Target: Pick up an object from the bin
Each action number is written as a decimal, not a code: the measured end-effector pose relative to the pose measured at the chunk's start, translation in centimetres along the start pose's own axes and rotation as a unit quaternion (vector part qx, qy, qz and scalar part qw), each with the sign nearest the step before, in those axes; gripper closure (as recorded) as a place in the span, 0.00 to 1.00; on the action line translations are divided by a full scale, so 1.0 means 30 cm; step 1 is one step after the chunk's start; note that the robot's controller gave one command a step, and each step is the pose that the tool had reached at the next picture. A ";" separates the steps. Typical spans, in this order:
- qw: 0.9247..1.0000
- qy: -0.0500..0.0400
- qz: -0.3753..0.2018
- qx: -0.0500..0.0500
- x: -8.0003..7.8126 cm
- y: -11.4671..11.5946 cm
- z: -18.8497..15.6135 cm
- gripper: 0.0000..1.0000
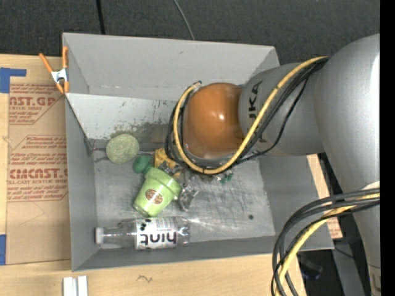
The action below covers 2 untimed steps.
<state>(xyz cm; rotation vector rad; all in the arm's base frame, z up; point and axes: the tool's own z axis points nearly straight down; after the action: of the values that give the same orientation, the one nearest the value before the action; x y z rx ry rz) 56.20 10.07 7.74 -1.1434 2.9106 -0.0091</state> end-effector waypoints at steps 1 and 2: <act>1.000 0.005 0.002 -0.005 0.017 0.020 -0.116 1.00; 1.000 0.001 0.002 -0.003 -0.019 -0.007 -0.199 1.00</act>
Offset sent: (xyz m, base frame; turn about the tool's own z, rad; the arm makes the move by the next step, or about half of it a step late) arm 0.0270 0.0011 0.0117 0.0097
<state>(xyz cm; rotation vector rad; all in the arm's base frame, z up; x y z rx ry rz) 56.66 10.30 13.72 -1.1386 2.9176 -0.0010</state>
